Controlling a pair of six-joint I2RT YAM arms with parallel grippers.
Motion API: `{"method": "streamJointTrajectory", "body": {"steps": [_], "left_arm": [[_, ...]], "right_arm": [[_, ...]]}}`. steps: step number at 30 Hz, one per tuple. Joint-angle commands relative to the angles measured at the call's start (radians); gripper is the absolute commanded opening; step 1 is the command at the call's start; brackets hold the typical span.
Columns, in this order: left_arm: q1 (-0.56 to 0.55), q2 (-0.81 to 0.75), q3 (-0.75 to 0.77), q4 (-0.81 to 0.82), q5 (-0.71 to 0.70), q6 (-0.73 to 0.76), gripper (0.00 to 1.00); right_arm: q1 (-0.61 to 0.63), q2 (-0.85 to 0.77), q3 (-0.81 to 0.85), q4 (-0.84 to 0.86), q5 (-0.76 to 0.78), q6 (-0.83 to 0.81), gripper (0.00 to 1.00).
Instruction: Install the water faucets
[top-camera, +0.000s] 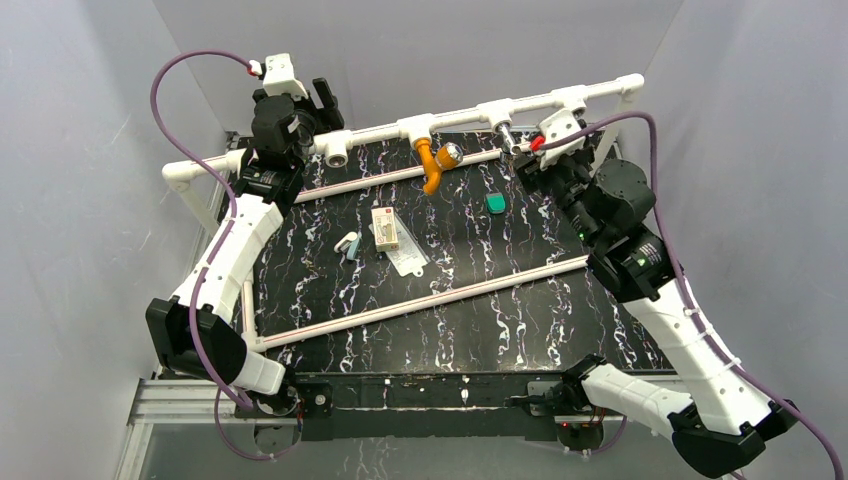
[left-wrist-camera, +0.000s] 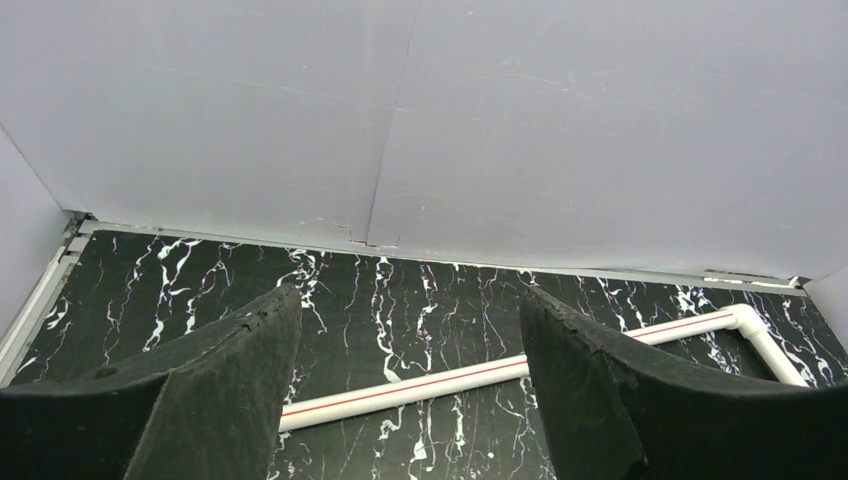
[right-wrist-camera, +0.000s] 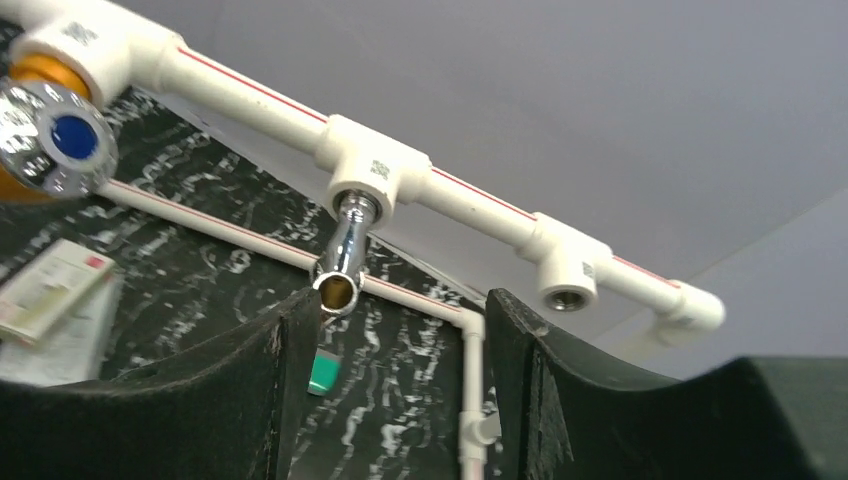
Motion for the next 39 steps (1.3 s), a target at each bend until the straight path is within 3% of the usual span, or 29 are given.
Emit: {"method": "streamJointTrajectory", "body": {"steps": [1, 9, 16, 23, 27, 39], "left_arm": [[0.024, 0.075, -0.104, -0.318, 0.084, 0.004, 0.77], [0.041, 0.077, -0.104, -0.313, 0.113, -0.012, 0.77], [0.046, 0.082, -0.103, -0.309, 0.123, -0.016, 0.77], [0.051, 0.083, -0.104, -0.307, 0.130, -0.018, 0.77], [0.052, 0.082, -0.106, -0.307, 0.129, -0.017, 0.77], [0.051, 0.086, -0.105, -0.308, 0.133, -0.018, 0.77]], "right_arm": [[0.004, -0.017, 0.019, -0.015, 0.029, -0.348, 0.69], [0.007, -0.029, -0.057, -0.048, 0.084, -0.711, 0.68], [0.034, -0.083, -0.300, 0.214, 0.167, -1.243, 0.72], [0.069, -0.059, -0.285, 0.223, 0.161, -1.368, 0.73], [0.074, -0.043, -0.264, 0.196, 0.162, -1.430, 0.87], [0.143, 0.039, -0.188, 0.034, 0.178, -1.498, 0.86]]}}
